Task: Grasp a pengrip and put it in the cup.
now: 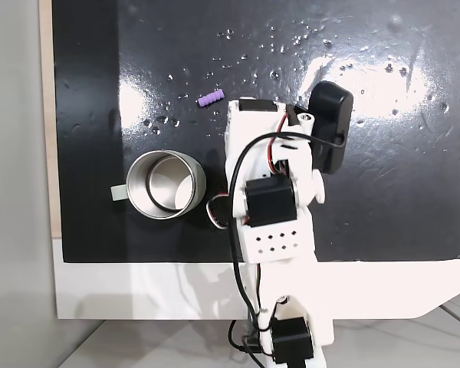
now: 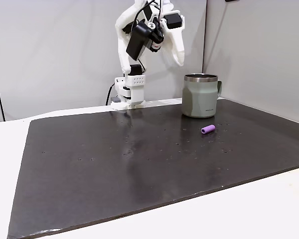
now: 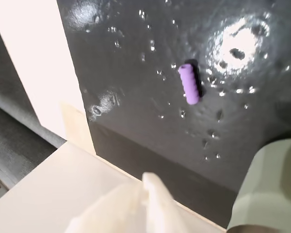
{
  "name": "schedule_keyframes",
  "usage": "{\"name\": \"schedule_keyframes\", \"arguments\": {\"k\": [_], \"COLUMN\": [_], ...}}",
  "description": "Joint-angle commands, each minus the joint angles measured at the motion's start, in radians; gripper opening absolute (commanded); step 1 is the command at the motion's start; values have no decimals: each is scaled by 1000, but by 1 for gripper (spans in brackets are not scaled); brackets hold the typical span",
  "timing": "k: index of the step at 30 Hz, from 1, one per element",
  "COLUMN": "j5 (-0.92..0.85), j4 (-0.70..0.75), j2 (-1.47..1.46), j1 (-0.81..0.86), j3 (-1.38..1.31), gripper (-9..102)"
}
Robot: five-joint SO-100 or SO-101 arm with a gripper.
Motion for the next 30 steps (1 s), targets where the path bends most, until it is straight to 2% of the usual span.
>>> {"name": "schedule_keyframes", "arguments": {"k": [1, 12, 19, 30], "j5": [67, 140, 86, 72], "j4": [72, 291, 463, 508], "j2": [-121, -546, -828, -1088], "j1": [-26, -46, -74, -92], "j3": [-190, -549, -899, -1104], "gripper": [4, 21, 24, 24]}}
